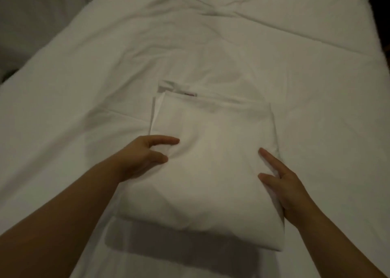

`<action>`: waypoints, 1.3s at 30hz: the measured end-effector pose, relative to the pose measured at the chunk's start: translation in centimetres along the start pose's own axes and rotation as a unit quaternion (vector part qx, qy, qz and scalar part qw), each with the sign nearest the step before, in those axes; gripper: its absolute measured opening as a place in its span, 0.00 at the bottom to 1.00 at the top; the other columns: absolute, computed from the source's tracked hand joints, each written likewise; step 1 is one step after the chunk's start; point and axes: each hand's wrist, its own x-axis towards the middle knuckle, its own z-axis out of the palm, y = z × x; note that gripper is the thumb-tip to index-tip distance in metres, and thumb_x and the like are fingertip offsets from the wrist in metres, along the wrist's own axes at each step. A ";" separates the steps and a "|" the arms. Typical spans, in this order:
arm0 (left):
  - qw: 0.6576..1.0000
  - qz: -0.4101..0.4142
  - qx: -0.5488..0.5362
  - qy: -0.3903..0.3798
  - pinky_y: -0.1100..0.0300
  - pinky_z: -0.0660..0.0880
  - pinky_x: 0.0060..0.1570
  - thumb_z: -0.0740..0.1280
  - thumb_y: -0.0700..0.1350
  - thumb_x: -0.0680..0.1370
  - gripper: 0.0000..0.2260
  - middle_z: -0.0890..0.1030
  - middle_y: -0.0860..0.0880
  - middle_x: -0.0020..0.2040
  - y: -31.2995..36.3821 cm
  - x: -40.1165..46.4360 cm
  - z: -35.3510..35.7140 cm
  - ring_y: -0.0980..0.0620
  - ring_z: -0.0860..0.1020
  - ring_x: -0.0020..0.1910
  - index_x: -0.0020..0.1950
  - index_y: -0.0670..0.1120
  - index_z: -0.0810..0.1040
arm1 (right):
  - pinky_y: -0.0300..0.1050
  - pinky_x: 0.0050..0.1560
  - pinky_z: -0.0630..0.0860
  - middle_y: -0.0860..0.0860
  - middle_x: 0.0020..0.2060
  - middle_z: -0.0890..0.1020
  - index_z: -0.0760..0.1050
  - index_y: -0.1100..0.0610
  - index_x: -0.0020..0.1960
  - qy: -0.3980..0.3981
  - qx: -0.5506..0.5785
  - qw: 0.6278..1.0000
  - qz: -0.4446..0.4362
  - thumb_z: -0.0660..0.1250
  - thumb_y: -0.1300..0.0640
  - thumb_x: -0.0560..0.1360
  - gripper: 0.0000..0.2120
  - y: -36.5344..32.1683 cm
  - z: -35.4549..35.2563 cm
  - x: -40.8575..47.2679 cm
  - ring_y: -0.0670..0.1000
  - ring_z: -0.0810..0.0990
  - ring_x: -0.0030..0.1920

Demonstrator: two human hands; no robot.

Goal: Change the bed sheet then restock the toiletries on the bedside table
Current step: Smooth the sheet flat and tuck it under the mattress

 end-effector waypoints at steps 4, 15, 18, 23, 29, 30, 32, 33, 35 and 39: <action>0.994 0.016 -0.061 0.095 0.68 0.78 0.42 0.64 0.25 0.71 0.23 0.79 0.52 0.56 -2.8 -7.5 -1.5 0.56 0.80 0.50 0.52 0.52 0.82 | 0.27 0.53 0.70 0.42 0.63 0.74 0.71 0.45 0.64 -0.092 -0.047 0.994 -0.037 0.63 0.72 0.74 0.27 -2.0 2.9 -1.4 0.38 0.74 0.57; 0.837 0.067 -0.294 0.457 0.62 0.77 0.53 0.65 0.25 0.72 0.22 0.83 0.57 0.50 -18.0 -34.7 -5.4 0.54 0.80 0.51 0.56 0.49 0.81 | 0.27 0.40 0.75 0.35 0.52 0.78 0.75 0.41 0.57 -0.423 -0.205 0.869 -0.151 0.65 0.70 0.74 0.25 -6.9 26.3 -11.7 0.33 0.79 0.42; 0.756 0.078 -0.371 0.533 0.57 0.77 0.56 0.65 0.26 0.72 0.22 0.83 0.53 0.53 -23.7 -42.5 -4.8 0.53 0.81 0.53 0.53 0.51 0.83 | 0.29 0.38 0.72 0.39 0.51 0.77 0.73 0.40 0.60 -0.489 -0.260 0.814 -0.176 0.64 0.69 0.74 0.26 -6.1 34.6 -18.2 0.38 0.77 0.40; 0.618 0.102 -0.472 0.620 0.64 0.79 0.46 0.63 0.22 0.71 0.21 0.85 0.51 0.48 -33.0 -51.6 -3.0 0.55 0.82 0.47 0.55 0.44 0.80 | 0.24 0.43 0.70 0.41 0.56 0.76 0.73 0.36 0.57 -0.607 -0.333 0.696 -0.192 0.64 0.68 0.75 0.26 -0.9 46.4 -28.2 0.34 0.74 0.45; 0.515 0.081 -0.520 0.676 0.66 0.78 0.41 0.64 0.21 0.70 0.22 0.84 0.48 0.47 -40.5 -57.5 -4.4 0.54 0.82 0.44 0.51 0.45 0.82 | 0.28 0.42 0.71 0.46 0.59 0.74 0.74 0.35 0.54 -0.675 -0.365 0.616 -0.181 0.63 0.69 0.76 0.27 4.3 56.9 -36.0 0.40 0.74 0.48; 0.510 0.071 -0.515 0.685 0.67 0.77 0.39 0.64 0.22 0.70 0.22 0.84 0.48 0.46 -41.3 -58.2 -5.2 0.53 0.81 0.43 0.52 0.45 0.82 | 0.30 0.46 0.73 0.46 0.60 0.75 0.75 0.33 0.53 -0.686 -0.367 0.602 -0.178 0.64 0.69 0.75 0.28 4.9 58.7 -37.1 0.43 0.75 0.51; 0.496 0.030 -0.493 0.714 0.69 0.75 0.35 0.65 0.23 0.70 0.23 0.82 0.50 0.40 -42.8 -59.5 -7.3 0.53 0.78 0.41 0.55 0.47 0.81 | 0.37 0.57 0.72 0.46 0.62 0.75 0.76 0.32 0.52 -0.701 -0.382 0.572 -0.187 0.65 0.69 0.75 0.29 5.9 62.5 -38.9 0.48 0.75 0.58; 0.486 0.014 -0.483 0.728 0.70 0.74 0.35 0.65 0.24 0.70 0.23 0.81 0.54 0.37 -43.5 -60.3 -8.3 0.55 0.78 0.39 0.55 0.49 0.81 | 0.39 0.58 0.71 0.46 0.62 0.75 0.75 0.34 0.54 -0.706 -0.393 0.556 -0.193 0.65 0.69 0.75 0.28 6.3 64.6 -39.9 0.49 0.75 0.58; 0.465 -0.001 -0.459 0.757 0.76 0.73 0.40 0.69 0.26 0.69 0.24 0.80 0.63 0.40 -45.0 -61.9 -9.9 0.61 0.78 0.42 0.49 0.56 0.81 | 0.38 0.56 0.73 0.47 0.62 0.76 0.74 0.38 0.57 -0.729 -0.397 0.521 -0.197 0.64 0.70 0.75 0.27 7.2 69.2 -42.2 0.49 0.78 0.56; 0.371 -0.023 -0.427 0.824 0.68 0.70 0.55 0.73 0.31 0.66 0.24 0.79 0.56 0.54 -47.5 -64.7 -13.4 0.53 0.74 0.57 0.46 0.62 0.81 | 0.18 0.48 0.66 0.46 0.63 0.73 0.69 0.45 0.66 -0.789 -0.396 0.376 -0.280 0.64 0.72 0.74 0.28 9.5 80.2 -48.6 0.43 0.72 0.59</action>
